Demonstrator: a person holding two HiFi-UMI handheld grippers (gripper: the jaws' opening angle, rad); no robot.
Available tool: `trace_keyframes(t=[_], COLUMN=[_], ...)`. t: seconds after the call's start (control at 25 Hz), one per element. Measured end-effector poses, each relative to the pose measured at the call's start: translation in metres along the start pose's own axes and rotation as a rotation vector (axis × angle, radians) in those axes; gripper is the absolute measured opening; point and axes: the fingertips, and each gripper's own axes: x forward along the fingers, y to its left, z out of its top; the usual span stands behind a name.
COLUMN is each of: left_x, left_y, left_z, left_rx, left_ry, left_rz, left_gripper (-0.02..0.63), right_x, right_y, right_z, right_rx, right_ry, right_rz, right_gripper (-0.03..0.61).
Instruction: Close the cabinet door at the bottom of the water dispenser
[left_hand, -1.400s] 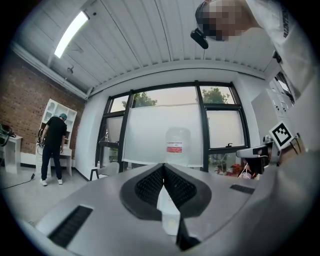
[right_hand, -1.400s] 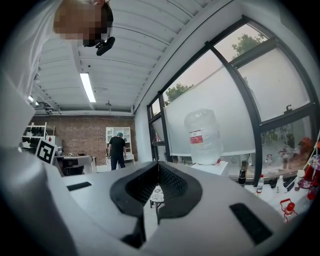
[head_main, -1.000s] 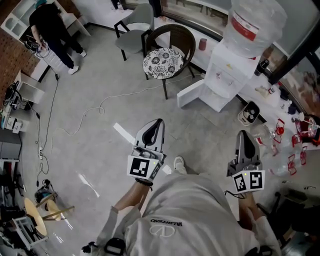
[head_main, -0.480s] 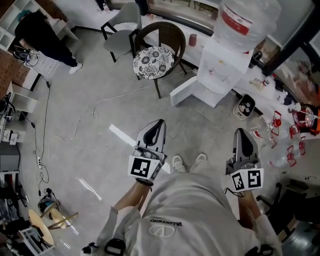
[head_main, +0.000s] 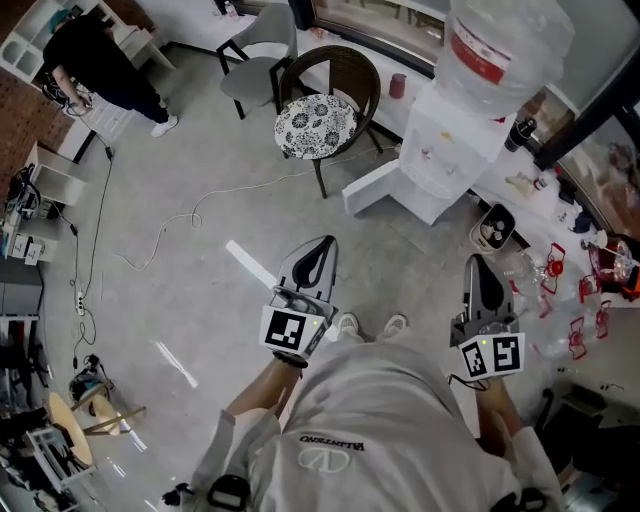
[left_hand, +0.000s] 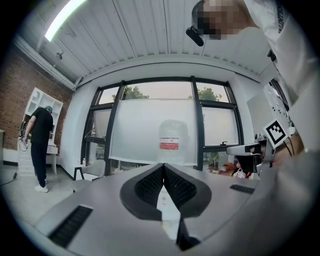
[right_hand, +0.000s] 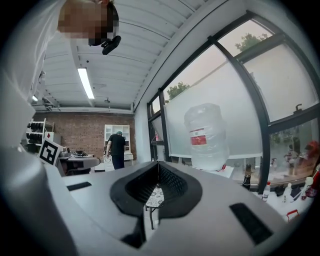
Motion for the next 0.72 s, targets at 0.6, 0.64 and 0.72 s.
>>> trace_keyframes(t=[0.6,0.64,0.72], left_x=[0.070,0.077,0.091], left_y=[-0.021,-0.019,-0.010], left_z=[-0.064,-0.076,-0.109], left_rx=[0.063,0.054,0.046], left_ry=[0.041,0.035,0.031], left_rz=[0.076,0.065,0.049], left_gripper=[0.008,0.008,0.008], right_x=[0.091,0.100,0.122], right_y=[-0.028,-0.029,-0.032], right_z=[-0.044,-0.052,-0.075], right_rx=[-0.070,-0.066,-0.058], right_ry=[-0.022,-0.033,-0.054], right_rz=[0.258,0.260,0.268], right_gripper=[0.017,0.017,0.017])
